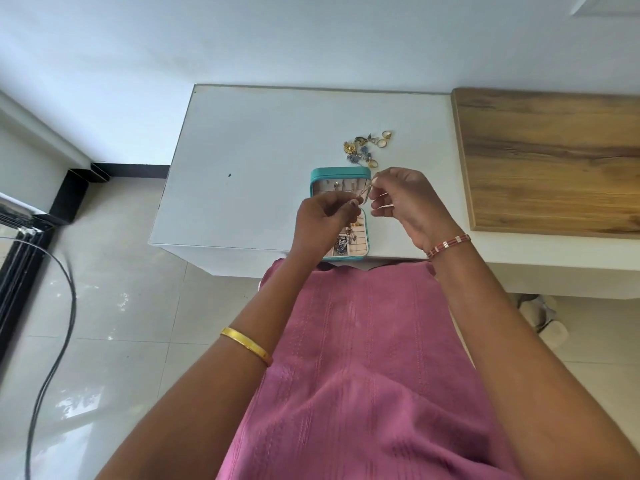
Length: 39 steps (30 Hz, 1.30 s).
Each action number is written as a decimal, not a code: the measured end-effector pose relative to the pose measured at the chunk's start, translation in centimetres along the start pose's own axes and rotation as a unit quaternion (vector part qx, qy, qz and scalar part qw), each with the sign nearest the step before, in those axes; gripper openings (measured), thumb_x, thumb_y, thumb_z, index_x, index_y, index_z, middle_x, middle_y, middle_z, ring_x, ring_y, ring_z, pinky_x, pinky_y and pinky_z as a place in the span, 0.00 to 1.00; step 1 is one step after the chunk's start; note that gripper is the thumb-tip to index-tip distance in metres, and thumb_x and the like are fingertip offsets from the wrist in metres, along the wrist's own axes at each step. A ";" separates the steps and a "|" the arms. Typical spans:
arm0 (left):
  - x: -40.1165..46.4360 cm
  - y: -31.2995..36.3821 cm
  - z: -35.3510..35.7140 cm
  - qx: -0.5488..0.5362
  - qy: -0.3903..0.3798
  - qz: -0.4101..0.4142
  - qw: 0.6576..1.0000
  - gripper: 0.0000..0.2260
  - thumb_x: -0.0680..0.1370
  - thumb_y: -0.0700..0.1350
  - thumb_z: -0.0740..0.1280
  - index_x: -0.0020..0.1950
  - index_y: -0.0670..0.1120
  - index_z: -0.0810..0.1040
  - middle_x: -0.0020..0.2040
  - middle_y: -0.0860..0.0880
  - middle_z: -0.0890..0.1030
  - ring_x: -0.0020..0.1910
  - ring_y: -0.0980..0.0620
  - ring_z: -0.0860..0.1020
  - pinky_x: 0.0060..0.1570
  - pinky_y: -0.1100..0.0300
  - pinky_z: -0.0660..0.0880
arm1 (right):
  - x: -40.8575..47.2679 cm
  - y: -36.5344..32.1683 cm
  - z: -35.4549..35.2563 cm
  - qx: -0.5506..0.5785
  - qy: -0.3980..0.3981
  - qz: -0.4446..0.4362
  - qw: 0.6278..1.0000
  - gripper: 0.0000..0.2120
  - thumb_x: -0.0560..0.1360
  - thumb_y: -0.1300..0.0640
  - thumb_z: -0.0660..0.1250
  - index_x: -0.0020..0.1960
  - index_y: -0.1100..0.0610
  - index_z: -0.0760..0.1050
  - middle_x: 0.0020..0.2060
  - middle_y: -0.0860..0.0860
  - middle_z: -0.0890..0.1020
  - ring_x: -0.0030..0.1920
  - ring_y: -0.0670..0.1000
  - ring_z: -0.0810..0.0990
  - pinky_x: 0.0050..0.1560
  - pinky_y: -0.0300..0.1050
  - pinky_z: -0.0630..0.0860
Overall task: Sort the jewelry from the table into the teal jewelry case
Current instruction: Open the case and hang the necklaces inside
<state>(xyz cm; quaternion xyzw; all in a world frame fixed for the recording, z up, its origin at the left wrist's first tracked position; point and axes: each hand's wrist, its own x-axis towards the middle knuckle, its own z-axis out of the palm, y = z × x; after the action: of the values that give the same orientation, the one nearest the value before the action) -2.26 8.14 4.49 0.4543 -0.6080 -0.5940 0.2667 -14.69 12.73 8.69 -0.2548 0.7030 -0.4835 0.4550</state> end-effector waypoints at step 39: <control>0.8 1.0 -3.5 -0.110 -0.054 -0.185 0.975 0.06 0.76 0.39 0.68 0.50 0.40 0.81 0.41 0.45 0.83 0.23 0.59 0.66 0.26 0.67 0.68 | -0.6 1.0 -1.8 -0.314 0.081 -0.126 0.937 0.09 0.78 0.63 0.60 0.51 0.62 0.79 0.38 0.49 0.76 0.39 0.48 0.74 0.38 0.36 0.68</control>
<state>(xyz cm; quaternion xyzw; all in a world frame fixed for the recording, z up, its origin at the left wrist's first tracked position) 0.14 5.69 5.82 0.4943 -0.4580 -0.7197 0.1672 -15.95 14.43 8.23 -0.4313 0.8158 -0.3104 0.2284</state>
